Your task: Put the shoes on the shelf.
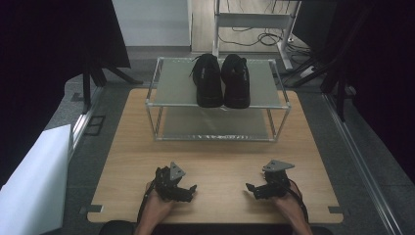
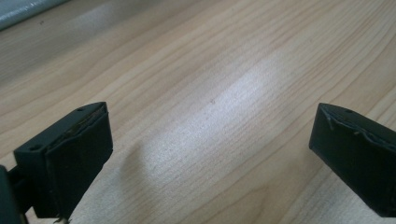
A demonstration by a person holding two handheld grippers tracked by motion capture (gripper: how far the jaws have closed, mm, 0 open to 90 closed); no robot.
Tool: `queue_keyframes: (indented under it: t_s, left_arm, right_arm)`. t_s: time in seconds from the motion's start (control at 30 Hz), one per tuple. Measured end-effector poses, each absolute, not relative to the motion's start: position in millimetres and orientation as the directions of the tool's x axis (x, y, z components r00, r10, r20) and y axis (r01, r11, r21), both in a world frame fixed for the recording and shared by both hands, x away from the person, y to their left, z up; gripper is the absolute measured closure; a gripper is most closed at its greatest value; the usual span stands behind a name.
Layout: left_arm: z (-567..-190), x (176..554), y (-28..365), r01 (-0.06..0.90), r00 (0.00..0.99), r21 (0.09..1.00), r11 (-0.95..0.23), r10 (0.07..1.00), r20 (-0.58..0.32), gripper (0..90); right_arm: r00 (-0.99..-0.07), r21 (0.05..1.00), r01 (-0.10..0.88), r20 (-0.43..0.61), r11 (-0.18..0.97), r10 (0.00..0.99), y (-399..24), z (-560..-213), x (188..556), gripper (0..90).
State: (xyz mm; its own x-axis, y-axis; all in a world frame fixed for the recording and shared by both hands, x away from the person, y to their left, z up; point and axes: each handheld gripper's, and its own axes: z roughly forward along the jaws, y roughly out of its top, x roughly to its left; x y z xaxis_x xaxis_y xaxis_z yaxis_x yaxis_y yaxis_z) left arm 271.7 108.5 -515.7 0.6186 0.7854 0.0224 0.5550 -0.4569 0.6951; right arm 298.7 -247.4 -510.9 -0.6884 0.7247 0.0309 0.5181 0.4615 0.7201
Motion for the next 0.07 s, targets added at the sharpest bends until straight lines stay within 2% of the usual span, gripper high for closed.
queue_keyframes:
  t_s: [0.07]
  left_arm:
    - [-517.3,271.8,106.9,0.557,0.621,0.689,-0.464,0.783,0.026,0.0]
  right_arm:
    - [-0.690,0.714,0.524,0.036,0.465,0.723,-247.0,-513.0,299.0,1.1]
